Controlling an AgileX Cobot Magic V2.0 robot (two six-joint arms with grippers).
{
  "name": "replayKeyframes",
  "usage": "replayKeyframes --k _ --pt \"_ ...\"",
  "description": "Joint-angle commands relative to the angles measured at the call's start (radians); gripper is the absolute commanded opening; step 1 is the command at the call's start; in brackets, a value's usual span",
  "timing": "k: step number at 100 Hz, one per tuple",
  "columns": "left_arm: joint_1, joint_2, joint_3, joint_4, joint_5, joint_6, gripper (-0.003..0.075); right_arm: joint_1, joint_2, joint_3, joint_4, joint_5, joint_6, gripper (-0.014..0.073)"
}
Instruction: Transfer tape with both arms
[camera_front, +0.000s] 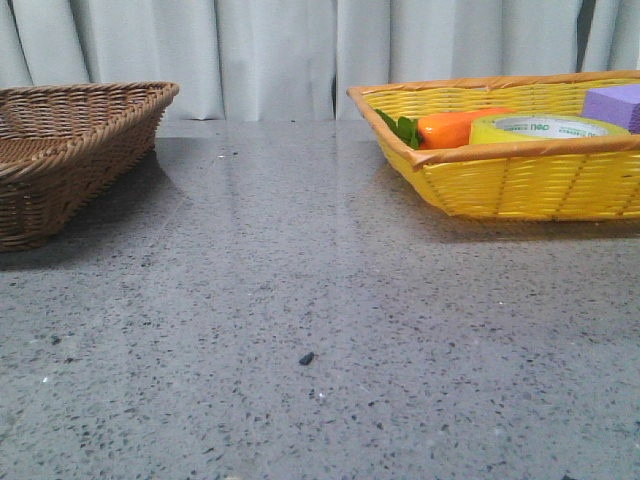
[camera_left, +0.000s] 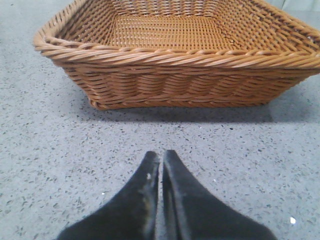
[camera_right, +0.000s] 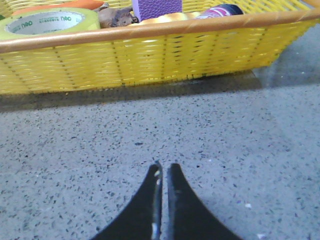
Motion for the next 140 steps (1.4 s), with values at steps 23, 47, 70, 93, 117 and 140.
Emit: replayKeyframes --k 23,47,70,93,117,140 --pt "-0.001 -0.028 0.011 -0.008 -0.05 -0.007 -0.0021 -0.006 -0.02 0.021 -0.006 -0.015 -0.001 -0.0074" --pt "-0.001 -0.028 0.011 -0.008 -0.053 -0.005 -0.0021 -0.006 -0.02 0.021 -0.006 -0.015 -0.001 -0.0074" --pt "-0.001 -0.028 0.011 -0.008 -0.109 -0.005 -0.002 -0.006 -0.02 0.021 -0.006 -0.015 -0.001 -0.0074" --pt "-0.001 -0.028 0.011 -0.008 -0.129 -0.005 -0.0021 -0.006 -0.02 0.021 -0.006 -0.045 -0.001 -0.0074" --pt "-0.001 -0.028 0.011 -0.008 -0.143 -0.005 -0.0021 -0.006 -0.02 0.021 -0.006 -0.066 -0.001 -0.0074" --pt "-0.001 -0.028 0.011 -0.008 -0.198 -0.005 -0.0021 -0.006 -0.02 0.021 0.008 -0.133 -0.001 -0.0074"
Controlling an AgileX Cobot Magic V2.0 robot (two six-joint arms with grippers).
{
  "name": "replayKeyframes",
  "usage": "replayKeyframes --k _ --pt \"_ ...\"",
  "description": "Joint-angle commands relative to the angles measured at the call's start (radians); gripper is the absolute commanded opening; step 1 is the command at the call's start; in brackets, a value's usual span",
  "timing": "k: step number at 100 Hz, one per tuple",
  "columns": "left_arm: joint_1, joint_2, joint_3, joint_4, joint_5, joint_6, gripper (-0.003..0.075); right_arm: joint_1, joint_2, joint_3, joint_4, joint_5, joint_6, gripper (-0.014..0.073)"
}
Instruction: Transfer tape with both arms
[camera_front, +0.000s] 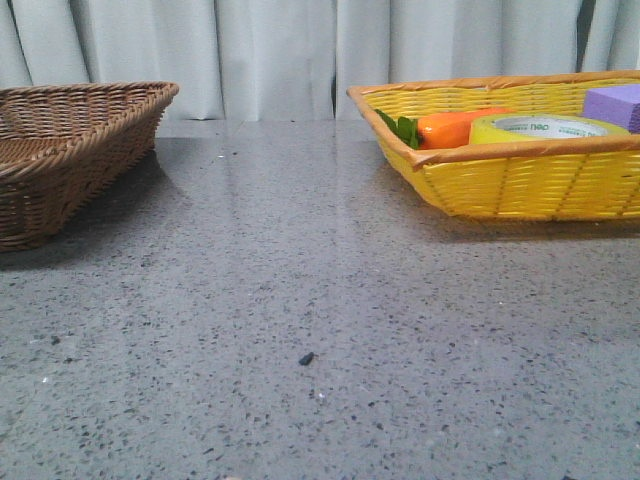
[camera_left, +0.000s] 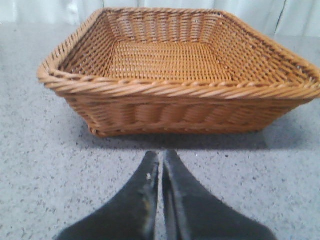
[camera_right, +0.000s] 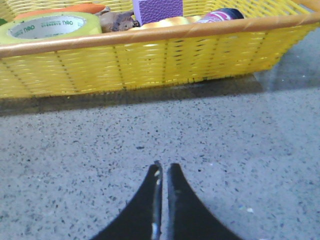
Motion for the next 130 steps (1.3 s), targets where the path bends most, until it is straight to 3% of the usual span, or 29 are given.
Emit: replayKeyframes --k 1,16,41,61,81,100,130 --pt "-0.001 -0.028 0.011 -0.008 -0.112 -0.005 -0.002 -0.006 -0.02 0.021 0.002 -0.113 -0.001 -0.0074" --pt "-0.001 -0.028 0.011 -0.008 -0.155 -0.005 -0.002 -0.006 -0.02 0.021 0.002 -0.25 -0.001 -0.0074" --pt "-0.001 -0.028 0.009 -0.008 -0.218 -0.005 -0.0021 -0.006 -0.02 0.018 0.025 -0.294 -0.001 -0.0074" --pt "-0.001 -0.002 -0.046 -0.008 -0.233 -0.005 -0.0021 -0.003 0.02 -0.046 0.072 -0.26 -0.001 -0.0074" --pt "-0.001 0.108 -0.184 -0.008 -0.197 -0.005 -0.0021 -0.003 0.162 -0.222 0.072 -0.149 -0.001 -0.0074" --pt "-0.001 0.205 -0.277 -0.008 -0.211 -0.005 -0.0021 -0.003 0.25 -0.258 0.07 -0.331 -0.001 -0.0074" --pt "-0.001 0.325 -0.372 -0.008 -0.211 -0.005 -0.0021 -0.003 0.505 -0.535 0.017 -0.052 -0.001 -0.0074"
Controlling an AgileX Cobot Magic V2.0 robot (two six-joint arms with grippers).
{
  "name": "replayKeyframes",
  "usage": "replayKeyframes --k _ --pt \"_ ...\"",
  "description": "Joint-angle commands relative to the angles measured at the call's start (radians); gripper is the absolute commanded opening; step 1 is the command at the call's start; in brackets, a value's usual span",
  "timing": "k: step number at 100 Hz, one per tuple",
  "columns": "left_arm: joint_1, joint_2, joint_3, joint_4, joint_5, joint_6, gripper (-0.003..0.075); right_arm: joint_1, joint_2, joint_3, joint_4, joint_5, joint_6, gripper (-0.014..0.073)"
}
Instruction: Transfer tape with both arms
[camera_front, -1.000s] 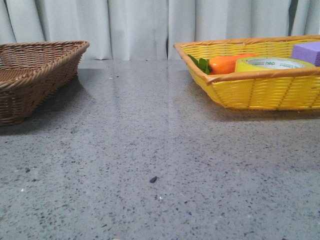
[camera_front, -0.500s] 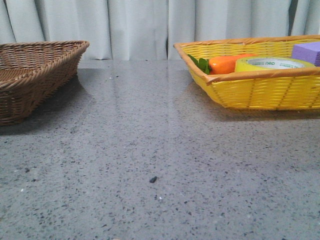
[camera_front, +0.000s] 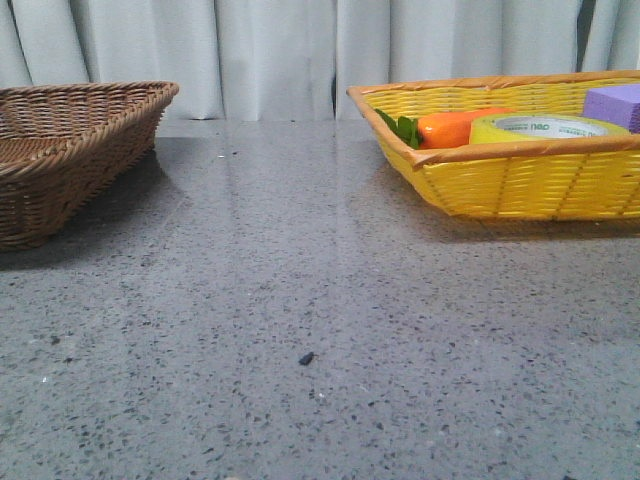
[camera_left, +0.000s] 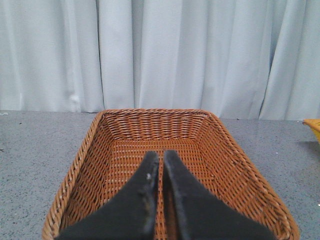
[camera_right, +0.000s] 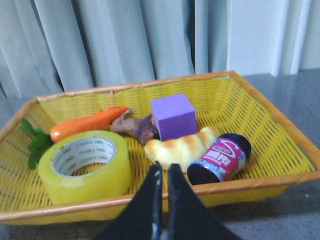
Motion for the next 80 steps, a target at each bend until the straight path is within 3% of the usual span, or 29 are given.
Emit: replayKeyframes --k 1,18,33,43,59,80 --pt "-0.001 0.044 -0.049 -0.008 -0.081 -0.005 -0.0021 -0.003 0.112 -0.126 -0.019 0.018 -0.001 -0.0074" --pt "-0.001 0.09 -0.057 -0.008 -0.086 -0.005 -0.0021 0.032 0.314 -0.332 -0.019 0.163 -0.044 -0.0025" --pt "-0.001 0.103 -0.057 -0.008 -0.098 -0.005 -0.0021 0.127 0.506 -0.527 -0.019 0.325 -0.054 0.0229" --pt "-0.001 0.103 -0.057 -0.008 -0.1 -0.005 -0.0021 0.193 0.655 -0.667 -0.019 0.461 -0.054 0.0332" --pt "-0.001 0.103 -0.057 -0.008 -0.1 -0.005 -0.0021 0.308 0.875 -0.89 -0.019 0.639 -0.054 0.033" --pt "-0.001 0.103 -0.057 -0.01 -0.102 -0.005 -0.0021 0.402 1.119 -1.109 -0.019 0.762 -0.054 0.033"
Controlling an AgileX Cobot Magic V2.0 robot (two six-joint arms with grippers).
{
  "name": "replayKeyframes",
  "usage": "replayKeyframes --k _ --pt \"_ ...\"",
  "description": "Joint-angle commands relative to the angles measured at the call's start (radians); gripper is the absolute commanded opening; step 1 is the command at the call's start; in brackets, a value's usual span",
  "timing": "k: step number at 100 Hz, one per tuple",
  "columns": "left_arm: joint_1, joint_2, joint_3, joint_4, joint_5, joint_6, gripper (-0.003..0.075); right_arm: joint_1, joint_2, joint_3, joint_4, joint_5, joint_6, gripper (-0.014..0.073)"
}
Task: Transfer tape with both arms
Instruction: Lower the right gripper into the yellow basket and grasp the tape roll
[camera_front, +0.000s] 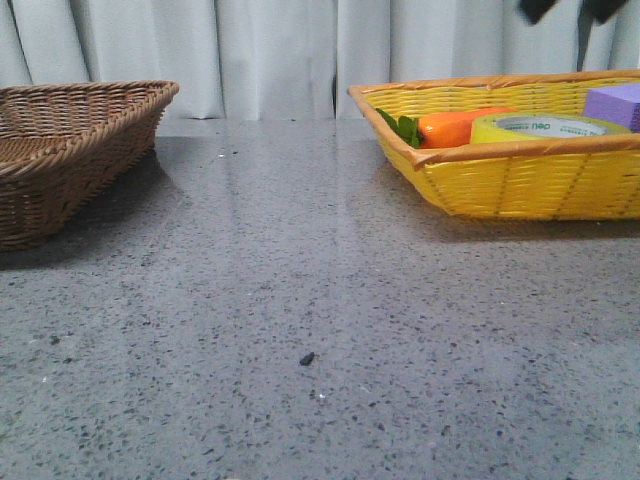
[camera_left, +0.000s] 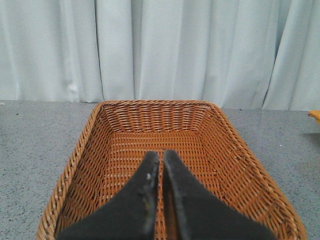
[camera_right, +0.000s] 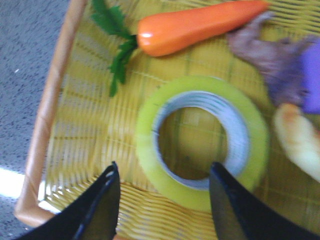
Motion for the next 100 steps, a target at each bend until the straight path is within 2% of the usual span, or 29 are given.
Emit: replayKeyframes --k 1,28,69,76,88,100 --pt "-0.001 0.015 -0.035 -0.009 -0.083 -0.005 -0.0021 0.023 0.068 -0.111 -0.008 0.02 -0.01 0.033" --pt "-0.001 0.015 -0.035 -0.018 -0.087 -0.005 -0.0021 0.024 0.256 -0.213 -0.008 0.136 -0.01 0.033" --pt "-0.001 0.015 -0.035 -0.018 -0.153 -0.005 -0.0021 0.024 0.346 -0.22 -0.008 0.136 -0.01 0.0321" --pt "-0.001 0.015 -0.035 -0.018 -0.153 -0.005 -0.0021 0.024 0.346 -0.22 -0.008 0.136 -0.01 0.0262" --pt "-0.001 0.015 -0.035 -0.018 -0.153 -0.005 -0.0021 0.024 0.346 -0.22 -0.019 0.137 -0.01 0.0098" --pt "-0.001 0.015 -0.035 -0.018 -0.153 -0.005 -0.0021 0.024 0.346 -0.22 -0.019 0.152 -0.01 0.0008"
